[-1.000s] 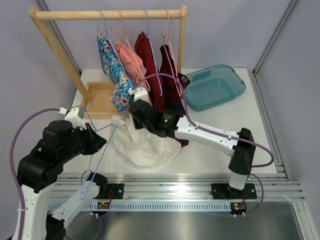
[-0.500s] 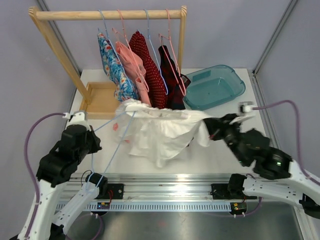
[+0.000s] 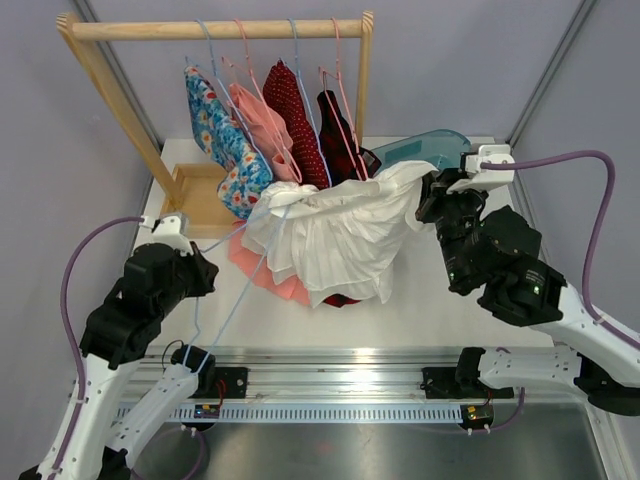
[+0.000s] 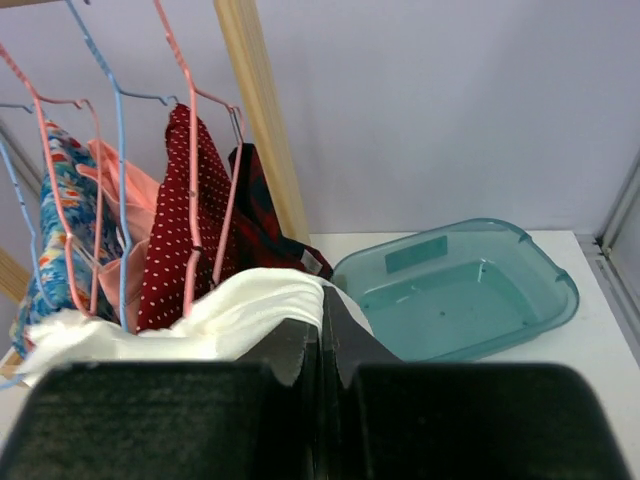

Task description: Remove the skirt from the hanger

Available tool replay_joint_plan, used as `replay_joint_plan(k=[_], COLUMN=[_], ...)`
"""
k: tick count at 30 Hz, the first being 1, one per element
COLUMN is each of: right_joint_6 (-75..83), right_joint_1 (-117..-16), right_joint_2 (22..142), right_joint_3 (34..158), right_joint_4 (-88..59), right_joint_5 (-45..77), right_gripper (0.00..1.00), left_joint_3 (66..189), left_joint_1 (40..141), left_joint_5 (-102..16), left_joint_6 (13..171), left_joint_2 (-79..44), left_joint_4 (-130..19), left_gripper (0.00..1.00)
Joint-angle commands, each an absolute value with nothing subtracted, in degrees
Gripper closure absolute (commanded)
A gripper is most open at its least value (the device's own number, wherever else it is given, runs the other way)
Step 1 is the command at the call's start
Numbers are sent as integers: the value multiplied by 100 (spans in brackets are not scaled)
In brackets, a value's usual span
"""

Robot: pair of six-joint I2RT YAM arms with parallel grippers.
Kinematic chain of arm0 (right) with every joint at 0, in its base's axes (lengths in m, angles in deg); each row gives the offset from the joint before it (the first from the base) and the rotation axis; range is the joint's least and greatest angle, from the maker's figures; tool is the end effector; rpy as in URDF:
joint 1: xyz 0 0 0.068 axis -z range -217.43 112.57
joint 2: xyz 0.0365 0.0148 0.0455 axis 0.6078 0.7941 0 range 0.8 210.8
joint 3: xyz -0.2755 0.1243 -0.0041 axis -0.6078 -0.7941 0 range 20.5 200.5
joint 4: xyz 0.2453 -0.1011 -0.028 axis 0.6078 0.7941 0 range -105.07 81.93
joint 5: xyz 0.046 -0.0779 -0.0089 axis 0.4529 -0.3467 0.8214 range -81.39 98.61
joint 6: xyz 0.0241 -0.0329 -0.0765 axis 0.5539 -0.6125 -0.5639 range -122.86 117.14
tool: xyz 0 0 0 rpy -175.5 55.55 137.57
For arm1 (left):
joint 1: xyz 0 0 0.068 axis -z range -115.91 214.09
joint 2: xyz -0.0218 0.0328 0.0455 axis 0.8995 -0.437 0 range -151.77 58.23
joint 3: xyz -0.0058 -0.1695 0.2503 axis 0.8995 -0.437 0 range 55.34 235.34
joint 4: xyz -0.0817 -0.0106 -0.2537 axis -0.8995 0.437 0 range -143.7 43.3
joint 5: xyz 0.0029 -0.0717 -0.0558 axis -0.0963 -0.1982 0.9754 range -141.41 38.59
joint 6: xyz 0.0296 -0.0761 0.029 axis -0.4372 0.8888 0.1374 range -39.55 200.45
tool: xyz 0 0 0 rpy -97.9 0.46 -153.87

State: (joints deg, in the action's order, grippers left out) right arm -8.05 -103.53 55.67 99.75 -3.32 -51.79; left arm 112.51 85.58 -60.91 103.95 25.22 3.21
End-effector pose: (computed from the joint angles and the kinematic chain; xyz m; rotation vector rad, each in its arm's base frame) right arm 0.1270 0.1223 0.5368 0.0094 1.4645 0.1553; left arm 0.1004 -0.0260 0.3503 -0.1348 2.1427 -0.2832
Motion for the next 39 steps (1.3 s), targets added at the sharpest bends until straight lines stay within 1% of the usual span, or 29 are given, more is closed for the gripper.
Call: replay_joint_plan(k=[1,2,3,5,6,7,10,12,14,15,16,17,19,20,21,22,23,25,26,27,28,29,30,31,32,34,37,38,39], right_joint_6=[-1133,-1043,-911,-463,-331,-8,311,417,829,1039,1381,1523,1604,1604,1560,1247,1052,378,173,41,39,92,162,232,250,242,303,303,268], right_joint_1=[-10335,-10326,-10317,-10317,-10317,-10326,-10308,-10230,-9774,-9502,-9047,-8834,-8587,-8490,-8341,-8235,-8164,-7936,-7692,-7533,-7348,-7111,-6918,-6576,-6442,-6109,-5783,-5721,-5677], right_joint_2=[5625,5687,5835,5994,6117,6170,6189,6153,6101,6057,6022,5978,5794,5715,5583,5530,5503,5686,6027,6265,6529,6775,7238,7435,7741,8033,8867,9461,9780], right_joint_3=[10287,10173,9971,9821,9689,9627,9337,9179,9161,9213,9222,9240,9292,9345,9467,9538,9748,10073,10519,10802,11492,11499,12177,12480,12962,13412,14720,15673,16196], right_joint_4=[-912,-918,-884,-629,-559,-358,-190,-75,407,635,1020,1163,1331,1366,1341,1062,894,455,392,443,792,1022,1233,1444,1446,1306,1427,1533,1734], right_joint_5=[-4935,-4852,-4825,-4799,-4781,-4816,-4982,-5228,-5283,-5178,-4881,-4826,-4991,-5105,-5219,-5281,-5247,-5029,-4905,-4756,-4328,-4054,-3756,-3326,-3157,-2770,-2365,-2286,-2181], right_gripper=[100,100,100,100,100,100,100,100,100,100,100,100,100,100,100,100,100,100,100,100,100,100,100,100,100,100,100,100,100], left_joint_3=[11773,11887,11941,11819,11548,11450,11203,11159,11203,11238,11290,11326,11475,11649,11712,11756,11835,11844,11836,11818,11809,11809,11853,11888,11941,12081,12309,12362,12433], left_joint_1=[8483,8483,8492,8492,8570,8675,8782,8817,8913,8940,8957,8958,8958,8958,8958,8958,8958,8958,8958,8958,8958,8958,8958,8958,8958,8958,8958,8958,8958], left_joint_5=[-4391,-3959,-3180,-2464,-1999,-1925,-1583,-1048,-591,-249,-89,-18,-349,-629,-1302,-1657,-2513,-3466,-4446,-4908,-5704,-6008,-6281,-6519,-6852,-7091,-7601,-7837,-7935], left_joint_6=[10269,10181,10128,9909,9943,9995,10101,10224,10407,10461,10557,10567,10497,10349,10312,10277,10260,10259,10277,10303,10356,10382,10417,10461,10462,10435,10356,10330,10312], left_joint_2=[2528,2484,2440,2317,2290,2316,2535,2702,2974,3080,3168,3317,3371,3362,3336,3319,3301,3292,3275,3266,3257,3248,3231,3222,3230,3257,3169,3030,2959], left_joint_4=[9,79,97,193,141,97,89,-104,-411,-508,-683,-711,-555,-188,-28,113,367,649,746,817,974,1046,1116,1256,1292,1362,1502,1529,1547], left_gripper=[100,100,100,100,100,100,100,100,100,100,100,100,100,100,100,100,100,100,100,100,100,100,100,100,100,100,100,100,100])
